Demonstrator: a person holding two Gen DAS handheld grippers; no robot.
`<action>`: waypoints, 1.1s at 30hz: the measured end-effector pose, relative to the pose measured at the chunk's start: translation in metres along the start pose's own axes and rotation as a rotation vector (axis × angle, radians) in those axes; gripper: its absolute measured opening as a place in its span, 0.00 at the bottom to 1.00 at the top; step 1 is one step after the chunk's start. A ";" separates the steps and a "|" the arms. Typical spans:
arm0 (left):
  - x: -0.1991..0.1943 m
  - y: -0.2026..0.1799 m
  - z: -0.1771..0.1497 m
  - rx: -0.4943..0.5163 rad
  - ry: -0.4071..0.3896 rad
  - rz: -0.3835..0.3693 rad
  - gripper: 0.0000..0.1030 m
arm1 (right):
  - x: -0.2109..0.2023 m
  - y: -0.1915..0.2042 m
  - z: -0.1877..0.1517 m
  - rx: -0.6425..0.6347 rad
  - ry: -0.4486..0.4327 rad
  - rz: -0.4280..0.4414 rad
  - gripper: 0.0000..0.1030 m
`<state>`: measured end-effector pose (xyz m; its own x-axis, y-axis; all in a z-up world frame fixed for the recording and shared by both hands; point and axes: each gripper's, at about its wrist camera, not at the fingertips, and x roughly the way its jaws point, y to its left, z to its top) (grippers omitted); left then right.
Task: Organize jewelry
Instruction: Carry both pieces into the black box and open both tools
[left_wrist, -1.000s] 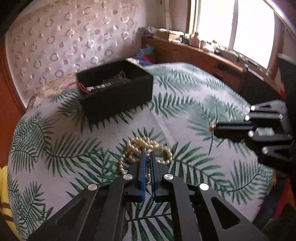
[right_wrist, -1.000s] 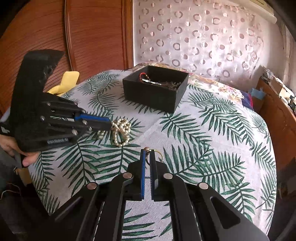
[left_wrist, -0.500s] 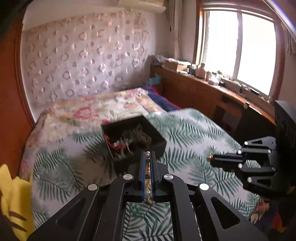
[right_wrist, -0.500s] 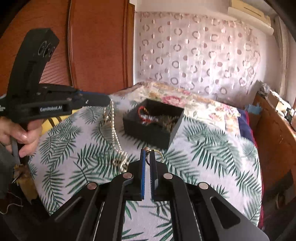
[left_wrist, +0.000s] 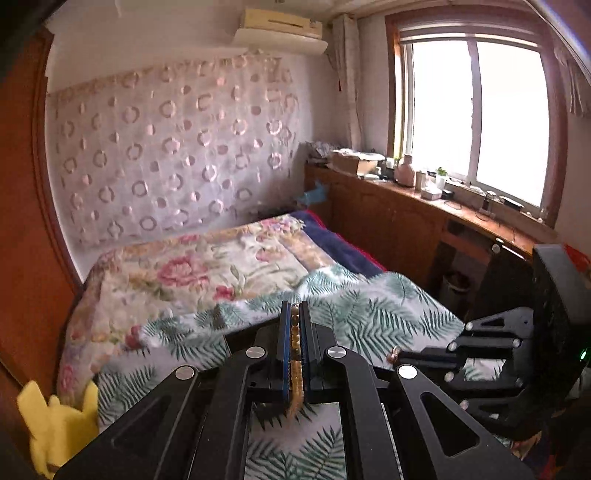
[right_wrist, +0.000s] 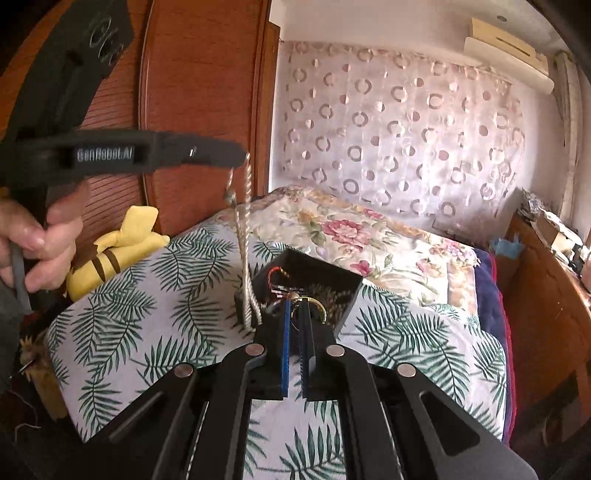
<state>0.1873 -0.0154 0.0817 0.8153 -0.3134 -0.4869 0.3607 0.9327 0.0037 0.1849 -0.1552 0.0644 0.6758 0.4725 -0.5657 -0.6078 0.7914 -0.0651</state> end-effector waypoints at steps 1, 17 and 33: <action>-0.001 0.000 0.005 0.005 -0.006 0.003 0.03 | 0.002 -0.001 0.002 -0.002 -0.002 0.002 0.05; 0.024 0.015 0.060 0.011 -0.025 0.029 0.04 | 0.051 -0.018 0.026 0.001 0.008 0.028 0.05; 0.083 0.049 0.003 -0.059 0.116 0.059 0.09 | 0.125 -0.031 0.008 0.083 0.132 0.075 0.05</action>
<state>0.2738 0.0034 0.0440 0.7753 -0.2386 -0.5848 0.2843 0.9586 -0.0143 0.2911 -0.1178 0.0021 0.5661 0.4808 -0.6696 -0.6144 0.7876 0.0461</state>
